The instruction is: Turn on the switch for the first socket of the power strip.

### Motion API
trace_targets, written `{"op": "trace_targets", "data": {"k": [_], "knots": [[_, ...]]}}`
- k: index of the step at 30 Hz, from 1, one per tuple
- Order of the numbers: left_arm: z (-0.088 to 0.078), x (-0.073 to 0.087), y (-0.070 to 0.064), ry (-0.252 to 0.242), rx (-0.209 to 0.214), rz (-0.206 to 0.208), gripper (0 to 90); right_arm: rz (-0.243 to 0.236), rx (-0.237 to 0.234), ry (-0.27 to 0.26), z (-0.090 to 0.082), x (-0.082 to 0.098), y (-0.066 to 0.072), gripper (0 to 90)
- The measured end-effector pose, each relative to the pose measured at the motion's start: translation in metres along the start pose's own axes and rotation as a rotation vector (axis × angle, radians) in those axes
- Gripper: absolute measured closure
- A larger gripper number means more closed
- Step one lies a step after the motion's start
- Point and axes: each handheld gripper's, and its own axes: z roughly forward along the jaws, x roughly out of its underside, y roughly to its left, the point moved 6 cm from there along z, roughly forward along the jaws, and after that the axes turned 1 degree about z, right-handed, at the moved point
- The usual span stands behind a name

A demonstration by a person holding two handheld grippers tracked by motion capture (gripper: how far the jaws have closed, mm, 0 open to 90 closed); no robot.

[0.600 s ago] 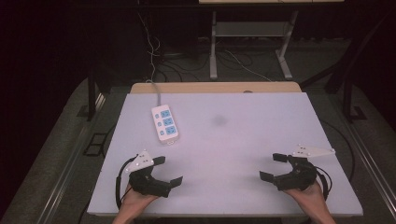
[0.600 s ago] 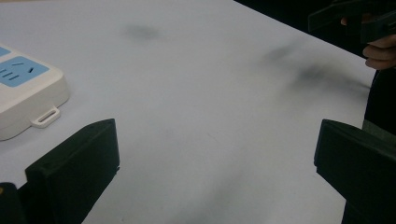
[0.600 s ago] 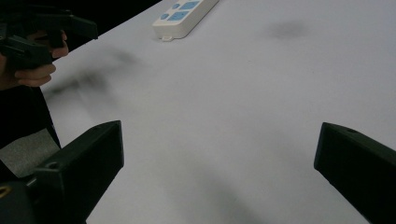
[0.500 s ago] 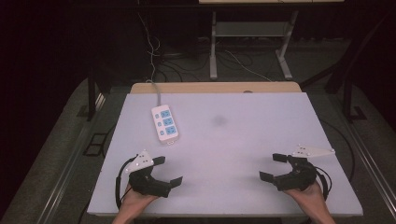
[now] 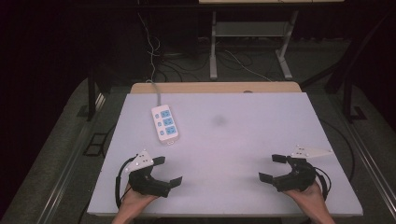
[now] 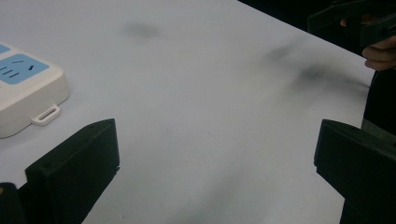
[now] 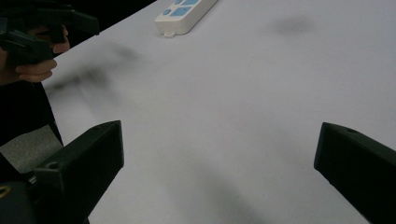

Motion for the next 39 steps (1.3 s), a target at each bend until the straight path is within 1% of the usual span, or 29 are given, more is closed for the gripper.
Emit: {"op": "trace_targets", "data": {"k": [3,11,12,14,20,24,26,29,34,39], "knots": [[-0.001,-0.001,0.000,-0.007,-0.002,-0.001,0.0,-0.004,-0.001,0.003,0.001,0.000,0.000,1.2],[-0.005,-0.008,-0.001,-0.006,-0.002,0.018,0.0,-0.009,0.000,0.017,0.002,0.001,0.000,1.2],[-0.005,-0.010,-0.002,0.001,0.006,0.023,0.0,-0.008,-0.002,0.019,0.002,0.001,0.000,1.2],[-0.005,-0.011,-0.002,0.004,0.008,0.027,0.0,-0.009,-0.005,0.020,0.002,0.001,0.000,1.2],[-0.004,-0.016,-0.003,0.035,0.017,0.047,0.0,-0.011,-0.005,0.027,0.002,0.002,0.000,1.2],[-0.005,-0.020,0.001,0.053,0.012,0.048,0.0,-0.008,-0.001,0.026,0.002,0.002,-0.001,1.2],[-0.005,-0.022,0.003,0.057,0.011,0.041,0.0,-0.008,0.000,0.026,0.002,0.002,-0.001,1.2],[-0.005,-0.023,0.006,0.083,0.007,0.040,0.0,-0.007,0.001,0.026,0.002,0.002,-0.001,1.2],[-0.006,-0.028,0.011,0.107,0.011,0.036,0.0,-0.010,0.004,0.027,0.002,0.002,-0.002,1.2],[-0.010,-0.036,0.017,0.112,0.001,0.035,0.0,-0.002,0.006,0.023,0.001,0.002,-0.002,1.2]]}}
